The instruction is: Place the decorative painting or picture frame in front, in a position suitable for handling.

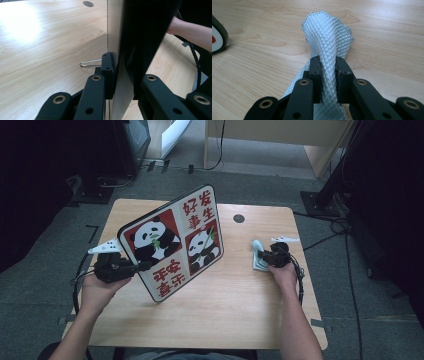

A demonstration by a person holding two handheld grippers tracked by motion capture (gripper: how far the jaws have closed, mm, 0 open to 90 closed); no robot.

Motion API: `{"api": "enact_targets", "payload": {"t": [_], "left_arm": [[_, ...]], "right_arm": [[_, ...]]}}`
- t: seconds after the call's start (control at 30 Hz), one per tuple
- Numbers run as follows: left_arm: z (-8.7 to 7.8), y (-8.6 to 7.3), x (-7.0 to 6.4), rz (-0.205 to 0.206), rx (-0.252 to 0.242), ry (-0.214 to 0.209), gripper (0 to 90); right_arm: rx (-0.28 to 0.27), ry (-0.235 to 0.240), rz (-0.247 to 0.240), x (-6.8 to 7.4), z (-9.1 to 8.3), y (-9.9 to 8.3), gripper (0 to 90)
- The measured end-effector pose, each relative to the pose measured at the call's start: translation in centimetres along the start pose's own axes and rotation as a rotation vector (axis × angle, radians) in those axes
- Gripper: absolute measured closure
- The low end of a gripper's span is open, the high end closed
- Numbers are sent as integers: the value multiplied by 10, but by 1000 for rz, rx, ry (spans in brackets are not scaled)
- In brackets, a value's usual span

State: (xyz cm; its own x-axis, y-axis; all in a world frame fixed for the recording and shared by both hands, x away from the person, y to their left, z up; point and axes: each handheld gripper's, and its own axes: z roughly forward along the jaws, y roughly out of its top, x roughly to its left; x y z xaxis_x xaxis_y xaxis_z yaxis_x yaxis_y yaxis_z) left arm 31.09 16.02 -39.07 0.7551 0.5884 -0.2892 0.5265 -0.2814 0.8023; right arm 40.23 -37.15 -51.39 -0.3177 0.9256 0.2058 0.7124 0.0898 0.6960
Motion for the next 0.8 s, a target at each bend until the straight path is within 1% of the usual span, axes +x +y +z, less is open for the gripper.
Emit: {"api": "enact_targets", "payload": {"t": [0.07,0.13,0.17,0.2,0.23,0.37,0.4,0.43,0.47,0.53,0.6,0.67,0.73,0.8], "left_arm": [[0,0,-1,1,2,0,807],[0,0,-1,1,3,0,805],[0,0,-1,3,3,1,804],[-1,-1,-1,4,4,0,803],[-1,-1,-1,3,5,-2,802],[0,0,-1,-1,3,-1,804],[0,0,-1,-3,3,-1,804],[0,0,-1,-5,2,-1,805],[0,0,-2,-6,2,0,805],[0,-1,-2,-5,2,1,805],[0,-1,-2,-3,2,1,806],[0,-1,-1,-3,-1,-1,806],[0,-1,-1,-11,-3,0,807],[0,-1,-1,-13,-5,1,808]], "right_arm": [[15,3,19,-1,0,2,801],[23,-4,6,0,0,4,805],[23,-13,-13,1,0,5,805],[28,-21,-22,2,-1,5,805],[33,-24,-17,3,-2,6,805],[26,-22,7,4,-5,6,806],[15,-21,-7,5,-6,5,806],[2,-17,-22,5,-6,5,806],[3,-17,-31,5,-7,5,806],[-1,1,-23,5,-8,6,809],[9,15,-13,5,-9,7,812],[16,27,-23,5,-11,11,815],[5,38,-15,5,-14,14,816],[-14,34,1,8,-18,18,815]]}}
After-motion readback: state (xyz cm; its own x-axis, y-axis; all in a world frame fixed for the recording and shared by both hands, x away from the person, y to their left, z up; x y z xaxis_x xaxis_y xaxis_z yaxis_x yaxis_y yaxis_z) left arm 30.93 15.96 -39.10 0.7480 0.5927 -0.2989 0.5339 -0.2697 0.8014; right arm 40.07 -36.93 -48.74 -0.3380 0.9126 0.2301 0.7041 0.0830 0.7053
